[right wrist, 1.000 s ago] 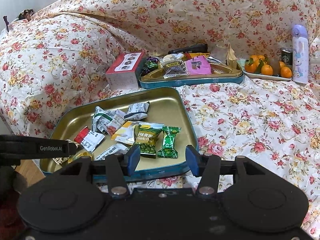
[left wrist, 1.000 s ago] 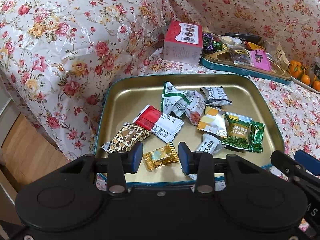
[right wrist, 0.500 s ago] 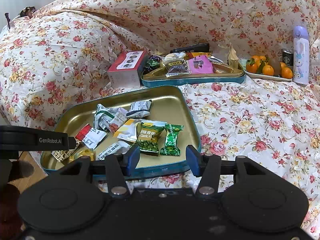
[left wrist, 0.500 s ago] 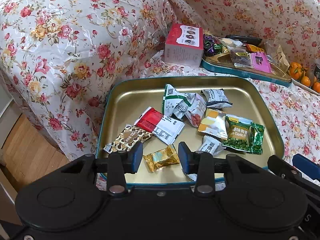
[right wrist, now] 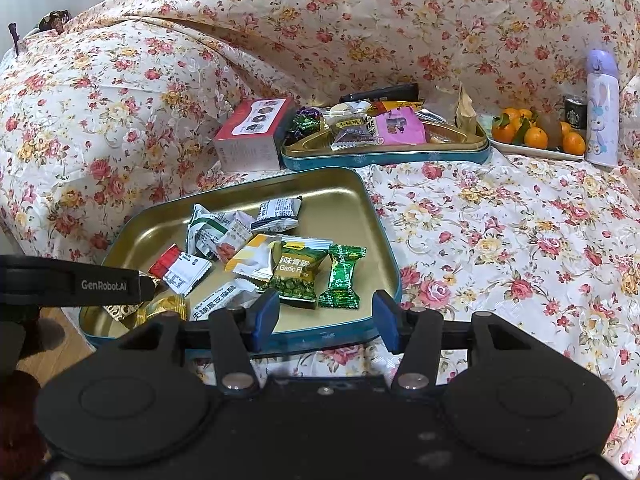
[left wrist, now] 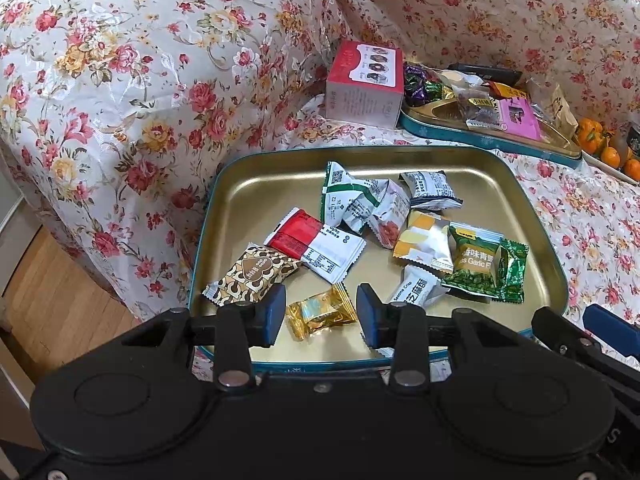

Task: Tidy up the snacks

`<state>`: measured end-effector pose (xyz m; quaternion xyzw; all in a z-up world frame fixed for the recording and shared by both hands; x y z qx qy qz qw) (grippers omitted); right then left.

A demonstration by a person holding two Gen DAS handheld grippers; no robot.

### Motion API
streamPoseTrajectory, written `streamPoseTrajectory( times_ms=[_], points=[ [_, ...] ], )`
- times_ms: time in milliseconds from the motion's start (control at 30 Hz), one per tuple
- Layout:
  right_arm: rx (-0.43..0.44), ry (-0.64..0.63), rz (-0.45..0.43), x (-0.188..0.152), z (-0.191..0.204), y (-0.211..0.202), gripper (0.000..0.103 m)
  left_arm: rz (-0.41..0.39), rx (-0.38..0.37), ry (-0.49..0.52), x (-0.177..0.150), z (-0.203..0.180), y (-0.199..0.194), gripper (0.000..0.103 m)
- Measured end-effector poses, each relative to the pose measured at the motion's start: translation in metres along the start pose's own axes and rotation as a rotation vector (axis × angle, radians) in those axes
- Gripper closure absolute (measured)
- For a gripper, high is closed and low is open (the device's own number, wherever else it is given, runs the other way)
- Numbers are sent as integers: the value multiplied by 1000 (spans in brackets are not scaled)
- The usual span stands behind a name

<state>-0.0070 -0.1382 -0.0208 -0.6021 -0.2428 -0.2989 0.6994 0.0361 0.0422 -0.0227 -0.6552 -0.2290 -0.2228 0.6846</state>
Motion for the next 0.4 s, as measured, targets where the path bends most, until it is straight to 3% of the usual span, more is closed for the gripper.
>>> streamPoseTrajectory(
  times_ms=[400],
  points=[
    [1,-2,2,-1,0,0,48,-6,2,12,0,-1,0,56]
  ],
)
Point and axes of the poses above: each gripper's, at about its wrist camera, not at the fingertips, and y roughly the way its jaws point, z to its left, x to its top, the point moved 1 cm from there along y, roughly the way its jaws point, and after that the axes turned 2 degrees about y, right-handed, at the moved point
